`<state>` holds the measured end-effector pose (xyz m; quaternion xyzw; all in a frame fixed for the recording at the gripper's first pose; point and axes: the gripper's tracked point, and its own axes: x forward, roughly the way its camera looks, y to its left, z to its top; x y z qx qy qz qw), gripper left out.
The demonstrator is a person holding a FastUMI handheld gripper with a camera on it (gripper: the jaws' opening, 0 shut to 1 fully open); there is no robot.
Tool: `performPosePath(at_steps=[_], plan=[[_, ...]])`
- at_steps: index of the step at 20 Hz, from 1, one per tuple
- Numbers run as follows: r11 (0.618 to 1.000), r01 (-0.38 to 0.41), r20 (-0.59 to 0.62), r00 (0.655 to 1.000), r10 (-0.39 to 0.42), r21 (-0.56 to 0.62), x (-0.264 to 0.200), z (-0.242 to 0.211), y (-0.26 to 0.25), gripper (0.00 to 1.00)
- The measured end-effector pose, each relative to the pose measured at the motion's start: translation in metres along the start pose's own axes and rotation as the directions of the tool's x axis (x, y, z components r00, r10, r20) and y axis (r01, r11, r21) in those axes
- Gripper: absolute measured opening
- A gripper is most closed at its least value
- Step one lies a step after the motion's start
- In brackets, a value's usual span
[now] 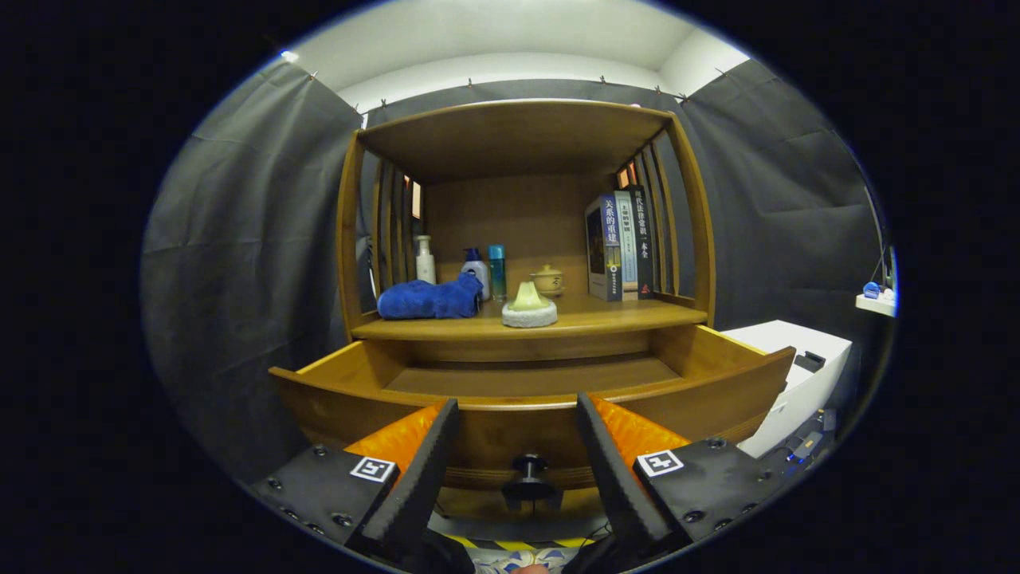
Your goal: Pull open the drawer, take out the items inside it, and place them on the countertop above the cabinet.
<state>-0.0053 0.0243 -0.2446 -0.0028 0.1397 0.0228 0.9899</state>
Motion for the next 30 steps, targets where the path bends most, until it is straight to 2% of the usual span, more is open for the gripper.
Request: performPosePath(at_steps=[10, 17, 30], plan=[[0.996, 0.055, -0.003, 0.998, -0.055, -0.067, 0.013, -0.022, -0.004, 0.94], [0.999, 0.041, -0.019, 0.999, -0.041, -0.006, 0.019, -0.015, -0.005, 0.95], [0.999, 0.041, -0.089, 0.995, -0.041, -0.006, 0.104, -0.001, -0.009, 0.96]])
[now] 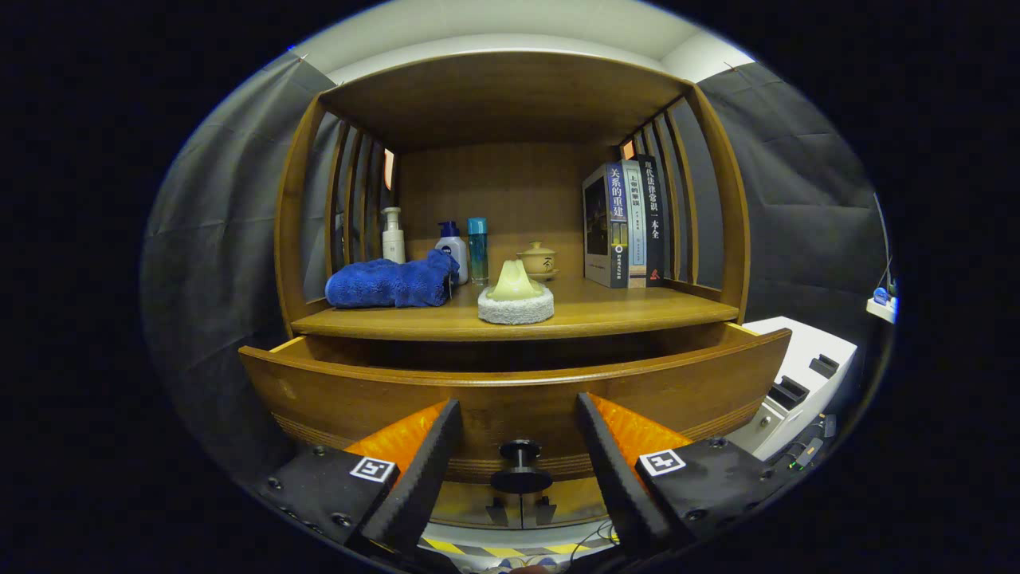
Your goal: Pull open the drawer, take out the items inside it, and place them on the countertop above the cabinet.
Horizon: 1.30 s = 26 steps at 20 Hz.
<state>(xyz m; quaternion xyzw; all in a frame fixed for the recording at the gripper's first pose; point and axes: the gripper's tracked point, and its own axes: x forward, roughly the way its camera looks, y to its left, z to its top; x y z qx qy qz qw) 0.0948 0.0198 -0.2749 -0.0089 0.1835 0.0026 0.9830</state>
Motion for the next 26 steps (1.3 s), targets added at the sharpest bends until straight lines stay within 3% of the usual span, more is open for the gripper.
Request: performPosePath(at_steps=[15, 26], plan=[[1.0, 0.0, -0.002, 1.0, 0.0, 0.007, 0.062, 0.014, 0.0, 0.96], [1.0, 0.026, -0.004, 1.0, -0.026, 0.001, 0.057, 0.014, -0.003, 0.96]])
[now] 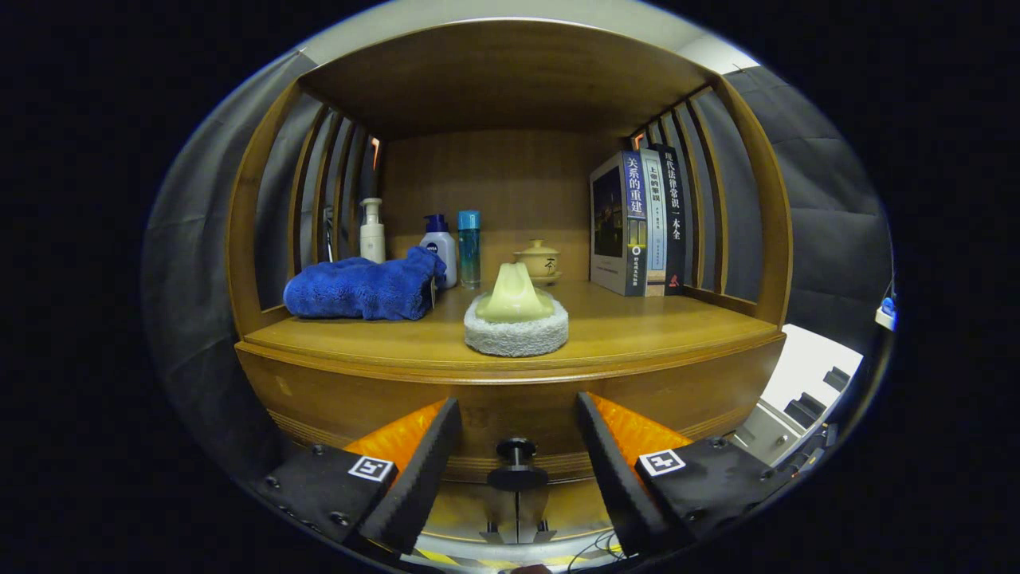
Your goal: Pull open the drawer, take out the items inside it, and place them on the countertop above the cabinet.
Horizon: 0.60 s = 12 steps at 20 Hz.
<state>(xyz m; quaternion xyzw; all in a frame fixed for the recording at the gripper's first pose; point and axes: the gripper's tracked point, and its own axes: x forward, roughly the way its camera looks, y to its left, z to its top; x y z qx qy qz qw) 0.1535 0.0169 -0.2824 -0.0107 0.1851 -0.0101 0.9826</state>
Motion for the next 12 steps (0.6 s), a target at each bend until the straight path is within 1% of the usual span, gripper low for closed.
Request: performPosePath(at_steps=[2, 4, 7, 12], plan=[[1.0, -0.007, 0.022, 1.0, 0.007, 0.014, -0.014, 0.01, 0.004, 0.96], [0.999, -0.029, 0.068, 0.997, 0.027, 0.024, -0.03, 0.03, 0.007, 0.96], [0.999, -0.042, 0.098, 0.994, 0.04, 0.021, -0.065, 0.055, 0.008, 0.96], [0.995, -0.1, 0.162, 0.982, 0.095, 0.023, -0.122, 0.109, 0.013, 0.96]])
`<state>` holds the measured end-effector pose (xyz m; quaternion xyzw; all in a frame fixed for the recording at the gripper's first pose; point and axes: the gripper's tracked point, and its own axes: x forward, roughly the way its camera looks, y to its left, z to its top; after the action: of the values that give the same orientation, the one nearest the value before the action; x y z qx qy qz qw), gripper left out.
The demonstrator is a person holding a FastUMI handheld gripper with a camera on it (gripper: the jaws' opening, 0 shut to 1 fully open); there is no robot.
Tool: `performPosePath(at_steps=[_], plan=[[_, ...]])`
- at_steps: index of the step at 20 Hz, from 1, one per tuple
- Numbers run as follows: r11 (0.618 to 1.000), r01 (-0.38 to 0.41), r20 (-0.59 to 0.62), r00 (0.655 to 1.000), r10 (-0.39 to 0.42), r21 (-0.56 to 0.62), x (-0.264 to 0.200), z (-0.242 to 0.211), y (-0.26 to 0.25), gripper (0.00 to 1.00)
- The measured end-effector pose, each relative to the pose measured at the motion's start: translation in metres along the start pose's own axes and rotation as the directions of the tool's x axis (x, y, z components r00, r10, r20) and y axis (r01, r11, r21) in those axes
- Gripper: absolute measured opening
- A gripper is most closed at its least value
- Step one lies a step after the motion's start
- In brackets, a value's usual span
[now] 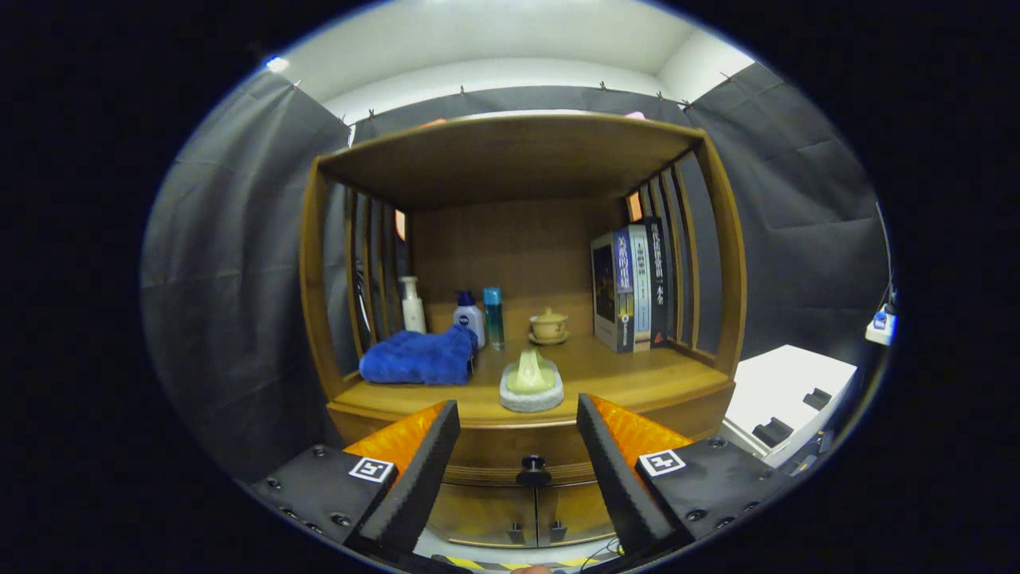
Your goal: Pull open the drawer, take out the items inside it, and place them on the countertop above the cabinet.
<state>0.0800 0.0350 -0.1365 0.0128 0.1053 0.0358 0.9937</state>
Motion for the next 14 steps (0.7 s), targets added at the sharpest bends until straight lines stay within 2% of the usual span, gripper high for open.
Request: performPosePath(at_steps=[6, 14], plan=[[0.999, -0.036, 0.093, 0.995, 0.039, -0.032, -0.053, 0.064, 0.008, 0.96], [0.994, -0.064, 0.157, 0.985, 0.077, -0.09, -0.104, 0.103, 0.015, 0.96]])
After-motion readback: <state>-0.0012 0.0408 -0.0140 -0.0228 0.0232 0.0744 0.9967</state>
